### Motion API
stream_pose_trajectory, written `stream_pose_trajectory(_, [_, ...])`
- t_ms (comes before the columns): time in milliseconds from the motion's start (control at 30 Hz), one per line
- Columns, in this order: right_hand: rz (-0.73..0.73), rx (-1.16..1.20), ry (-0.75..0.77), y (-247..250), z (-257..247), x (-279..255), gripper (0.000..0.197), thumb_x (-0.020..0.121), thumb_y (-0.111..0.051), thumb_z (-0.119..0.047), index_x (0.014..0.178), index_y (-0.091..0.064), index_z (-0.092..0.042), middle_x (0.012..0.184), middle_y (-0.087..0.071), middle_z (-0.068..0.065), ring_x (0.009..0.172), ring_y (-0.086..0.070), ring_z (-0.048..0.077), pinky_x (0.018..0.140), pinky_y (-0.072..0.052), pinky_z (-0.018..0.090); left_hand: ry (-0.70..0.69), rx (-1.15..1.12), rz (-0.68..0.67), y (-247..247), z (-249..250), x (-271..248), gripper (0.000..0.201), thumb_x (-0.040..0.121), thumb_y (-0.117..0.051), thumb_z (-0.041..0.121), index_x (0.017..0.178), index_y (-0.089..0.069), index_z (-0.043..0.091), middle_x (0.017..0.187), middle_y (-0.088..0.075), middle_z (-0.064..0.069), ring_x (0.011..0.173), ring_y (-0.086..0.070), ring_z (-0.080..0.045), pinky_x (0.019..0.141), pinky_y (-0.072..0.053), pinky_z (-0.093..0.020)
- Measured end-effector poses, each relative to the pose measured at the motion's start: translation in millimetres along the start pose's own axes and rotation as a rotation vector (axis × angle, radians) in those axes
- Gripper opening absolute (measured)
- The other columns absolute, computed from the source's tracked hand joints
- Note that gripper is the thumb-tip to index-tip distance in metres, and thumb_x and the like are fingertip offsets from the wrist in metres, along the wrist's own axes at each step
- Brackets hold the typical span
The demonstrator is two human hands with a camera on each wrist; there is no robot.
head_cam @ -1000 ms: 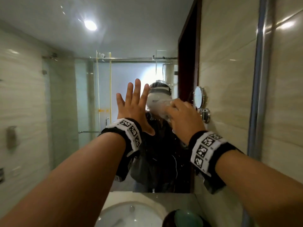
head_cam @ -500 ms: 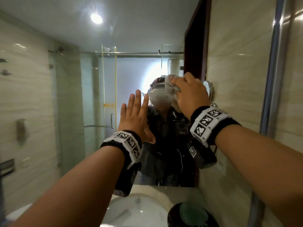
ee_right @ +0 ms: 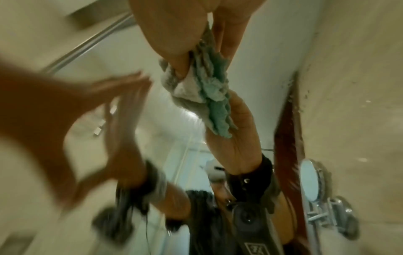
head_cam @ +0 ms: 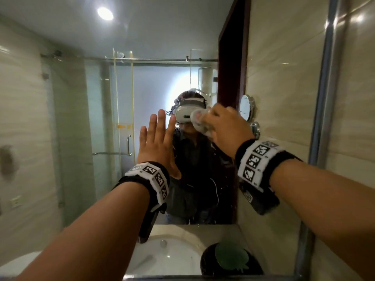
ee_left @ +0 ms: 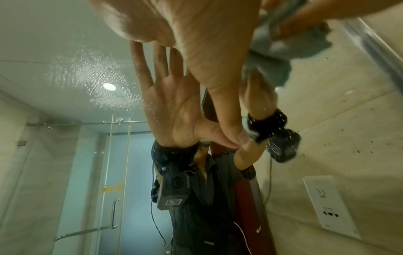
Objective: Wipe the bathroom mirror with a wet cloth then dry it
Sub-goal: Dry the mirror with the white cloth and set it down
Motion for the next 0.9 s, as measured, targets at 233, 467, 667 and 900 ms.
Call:
stream_pose_trajectory(233, [0.189,0.047,-0.041,-22,-9,0,0.049,0.078,-0.066,-0.003,0.123,-0.058,-0.021,0.116,-0.053,0.009,0.097,-0.051,0.033,0.072,-0.052,0.039,0.036,-0.001,-0.018,-10,3,-7,0.151,0.055,-0.077,0.066,0.125,0.049,0.02,0.141,0.048,-0.013,0.134,0.037,-0.032,0.116,0.008,-0.051])
stream_pose_trajectory(467, [0.086,-0.047,0.264,-88,-41,-82,0.043,0.072,-0.064,-0.007,0.112,-0.062,-0.022,0.107,-0.06,0.013,0.086,-0.057,0.039,0.063,-0.055,0.046,0.037,-0.063,0.05,-22,4,-14,0.139,0.066,-0.068,0.069,0.123,0.05,0.021,0.145,0.043,-0.013,0.136,0.034,-0.032,0.116,0.009,-0.052])
stream_pose_trajectory(667, [0.019,-0.055,0.187,-73,-23,-75,0.052,0.07,-0.069,-0.006,0.117,-0.051,-0.023,0.11,-0.059,0.015,0.089,-0.057,0.041,0.062,-0.054,0.047,0.038,-0.054,0.012,-32,7,-25,0.148,0.059,-0.075,0.066,0.129,0.047,0.021,0.145,0.043,-0.012,0.136,0.034,-0.032,0.116,0.008,-0.051])
stream_pose_trajectory(900, [0.223,0.029,-0.105,-50,0,-56,0.051,0.079,-0.067,-0.004,0.126,-0.056,-0.022,0.121,-0.052,0.009,0.103,-0.049,0.036,0.066,-0.053,0.041,0.03,-0.007,-0.047,-67,12,-56,0.147,0.062,-0.076,0.061,0.131,0.047,0.019,0.141,0.047,-0.013,0.13,0.04,-0.033,0.116,0.005,-0.052])
Point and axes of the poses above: each hand's wrist, its own x-axis towards the middle knuckle, its own y-axis out of the back of the hand, z = x × y, the point moved 4 cm from there along x, towards the middle knuckle
